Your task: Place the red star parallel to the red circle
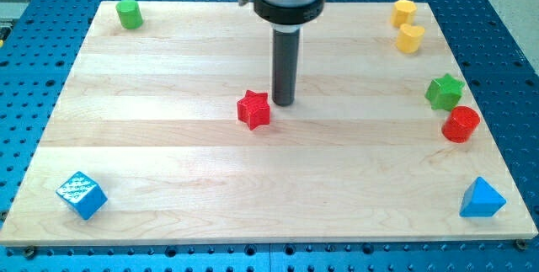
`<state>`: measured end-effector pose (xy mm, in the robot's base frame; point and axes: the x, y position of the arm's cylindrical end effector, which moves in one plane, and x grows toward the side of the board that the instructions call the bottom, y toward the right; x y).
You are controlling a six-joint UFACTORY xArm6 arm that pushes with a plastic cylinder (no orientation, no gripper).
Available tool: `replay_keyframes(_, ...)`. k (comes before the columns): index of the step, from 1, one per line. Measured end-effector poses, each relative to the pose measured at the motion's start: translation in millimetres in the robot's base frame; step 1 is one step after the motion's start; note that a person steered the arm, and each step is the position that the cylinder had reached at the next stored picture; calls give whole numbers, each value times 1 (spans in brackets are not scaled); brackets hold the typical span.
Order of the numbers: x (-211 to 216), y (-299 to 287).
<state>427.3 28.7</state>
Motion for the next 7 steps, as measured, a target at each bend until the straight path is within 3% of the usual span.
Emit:
replay_keyframes(3,-32,-114)
replay_keyframes(7,23,-69)
